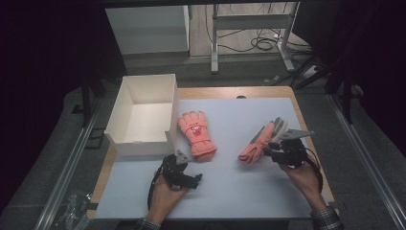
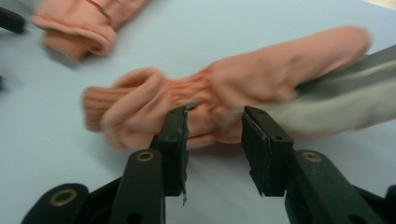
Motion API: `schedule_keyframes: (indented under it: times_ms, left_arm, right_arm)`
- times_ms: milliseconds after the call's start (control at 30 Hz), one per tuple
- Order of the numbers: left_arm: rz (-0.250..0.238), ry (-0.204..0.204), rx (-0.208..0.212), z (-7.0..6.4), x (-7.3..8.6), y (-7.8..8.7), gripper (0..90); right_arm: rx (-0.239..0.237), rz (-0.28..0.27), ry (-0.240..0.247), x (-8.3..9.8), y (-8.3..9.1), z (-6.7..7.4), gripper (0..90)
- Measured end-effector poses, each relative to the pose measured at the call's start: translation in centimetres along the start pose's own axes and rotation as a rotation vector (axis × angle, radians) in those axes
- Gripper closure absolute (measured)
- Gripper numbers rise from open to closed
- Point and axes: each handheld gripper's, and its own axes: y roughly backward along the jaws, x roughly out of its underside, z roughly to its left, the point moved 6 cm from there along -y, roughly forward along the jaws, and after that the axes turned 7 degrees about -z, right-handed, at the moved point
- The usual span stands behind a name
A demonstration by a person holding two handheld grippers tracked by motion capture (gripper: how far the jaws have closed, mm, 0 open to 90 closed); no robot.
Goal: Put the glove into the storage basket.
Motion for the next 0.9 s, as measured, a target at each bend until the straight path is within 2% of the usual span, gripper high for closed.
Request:
schedule_keyframes:
  times_ms: [233,333,400,467,567,667,767,867,900]
  left_arm:
    - [0.000,0.000,0.000,0.0,0.0,0.0,0.0]
    - [0.000,0.001,0.000,0.0,0.0,0.0,0.0]
    - [0.000,0.000,0.000,0.0,0.0,0.0,0.0]
    - [0.000,0.000,0.000,0.0,0.0,0.0,0.0]
    - [0.000,0.001,0.000,0.0,0.0,0.0,0.0]
    - [0.000,0.000,0.000,0.0,0.0,0.0,0.0]
    - [0.000,0.000,0.000,0.0,0.0,0.0,0.0]
    - [0.000,0.000,0.000,0.0,0.0,0.0,0.0]
    - [0.000,0.000,0.000,0.0,0.0,0.0,0.0]
  right_arm:
    - [0.073,-0.012,-0.075,1.2,2.2,-2.9,56.8]
    - [0.125,-0.017,-0.092,1.4,2.6,-4.3,53.8]
    - [0.148,-0.035,-0.140,1.5,2.6,-5.6,49.9]
    - [0.151,-0.051,-0.193,1.5,2.5,-6.3,46.1]
    - [0.130,-0.075,-0.266,1.3,2.0,-6.7,39.8]
    - [0.120,-0.044,-0.281,1.3,0.7,-6.4,33.9]
    - [0.141,-0.001,-0.272,1.7,-0.8,-6.2,31.8]
    - [0.129,0.049,-0.289,2.3,-2.0,-5.8,37.9]
    - [0.139,0.053,-0.278,2.4,-2.2,-5.7,44.3]
